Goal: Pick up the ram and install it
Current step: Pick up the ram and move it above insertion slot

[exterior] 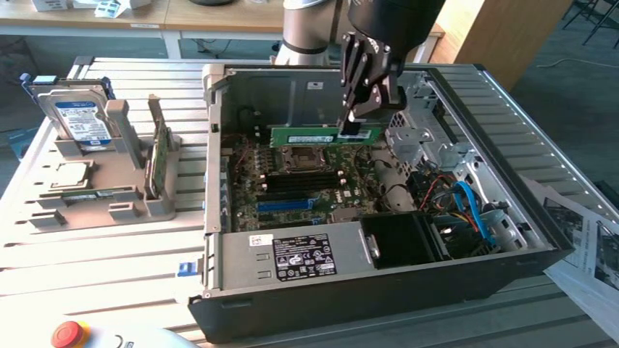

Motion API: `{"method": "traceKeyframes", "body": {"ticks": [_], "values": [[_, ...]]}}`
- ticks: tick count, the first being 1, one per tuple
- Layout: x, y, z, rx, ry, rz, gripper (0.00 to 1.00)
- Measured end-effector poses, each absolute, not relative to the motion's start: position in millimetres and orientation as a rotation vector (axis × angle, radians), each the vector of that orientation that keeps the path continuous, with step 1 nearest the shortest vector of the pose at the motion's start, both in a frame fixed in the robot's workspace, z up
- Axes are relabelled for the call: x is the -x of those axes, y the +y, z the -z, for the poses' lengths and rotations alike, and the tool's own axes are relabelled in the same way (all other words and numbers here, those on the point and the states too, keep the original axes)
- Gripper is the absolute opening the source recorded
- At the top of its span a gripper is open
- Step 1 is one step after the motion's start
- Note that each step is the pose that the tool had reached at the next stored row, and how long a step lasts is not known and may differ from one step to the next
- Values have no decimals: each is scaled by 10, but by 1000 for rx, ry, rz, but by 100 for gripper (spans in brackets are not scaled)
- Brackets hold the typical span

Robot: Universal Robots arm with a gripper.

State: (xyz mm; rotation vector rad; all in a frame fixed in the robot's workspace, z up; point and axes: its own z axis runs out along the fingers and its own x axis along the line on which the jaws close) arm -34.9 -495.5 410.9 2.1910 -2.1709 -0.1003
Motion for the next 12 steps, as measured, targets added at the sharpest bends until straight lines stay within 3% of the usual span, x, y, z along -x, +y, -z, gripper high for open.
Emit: {"method": "traceKeyframes", "body": {"ticks": [12], "values": [[361, -4939, -4109, -2219, -2164, 55, 12]]}}
